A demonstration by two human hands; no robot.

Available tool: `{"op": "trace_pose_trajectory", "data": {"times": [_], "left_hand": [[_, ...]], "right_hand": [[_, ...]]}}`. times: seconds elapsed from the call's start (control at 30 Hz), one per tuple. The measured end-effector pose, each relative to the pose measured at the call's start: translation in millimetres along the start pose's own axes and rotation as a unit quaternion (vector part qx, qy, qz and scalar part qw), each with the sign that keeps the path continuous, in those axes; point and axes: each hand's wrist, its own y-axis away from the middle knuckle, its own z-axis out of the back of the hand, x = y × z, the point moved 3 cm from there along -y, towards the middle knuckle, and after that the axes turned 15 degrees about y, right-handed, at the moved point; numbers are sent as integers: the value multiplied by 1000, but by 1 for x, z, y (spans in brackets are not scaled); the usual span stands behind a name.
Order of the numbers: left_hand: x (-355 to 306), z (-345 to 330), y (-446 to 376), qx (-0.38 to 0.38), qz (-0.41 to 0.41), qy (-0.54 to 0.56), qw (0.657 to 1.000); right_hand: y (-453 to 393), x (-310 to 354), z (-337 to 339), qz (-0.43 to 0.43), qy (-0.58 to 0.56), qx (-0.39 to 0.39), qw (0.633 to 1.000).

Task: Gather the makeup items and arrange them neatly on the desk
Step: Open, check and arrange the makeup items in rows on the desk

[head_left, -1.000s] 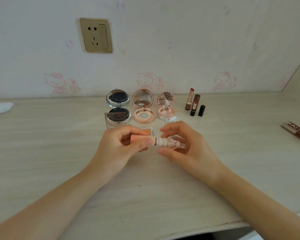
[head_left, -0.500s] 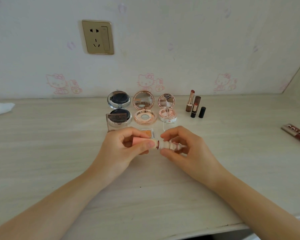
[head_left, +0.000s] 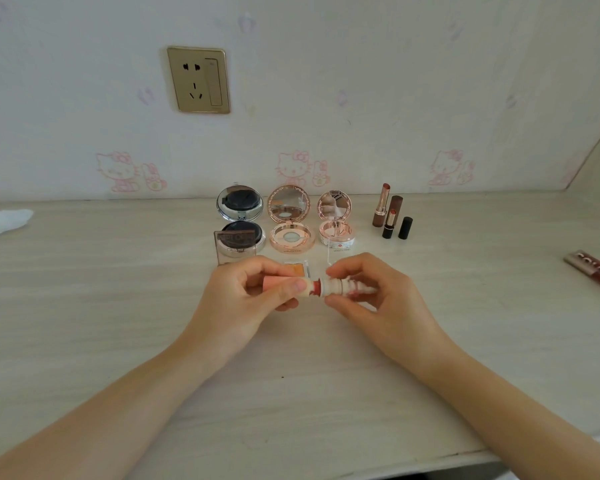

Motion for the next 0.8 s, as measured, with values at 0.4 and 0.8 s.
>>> {"op": "trace_pose_trajectory", "data": {"times": [0.4, 0.8], "left_hand": [[6, 4, -2, 29, 7, -46, 998], [9, 1, -1, 62, -4, -14, 998]], "right_hand": [[-4, 2, 9, -64, -142, -46, 987], [-6, 1, 17, -117, -242, -68, 961]]}}
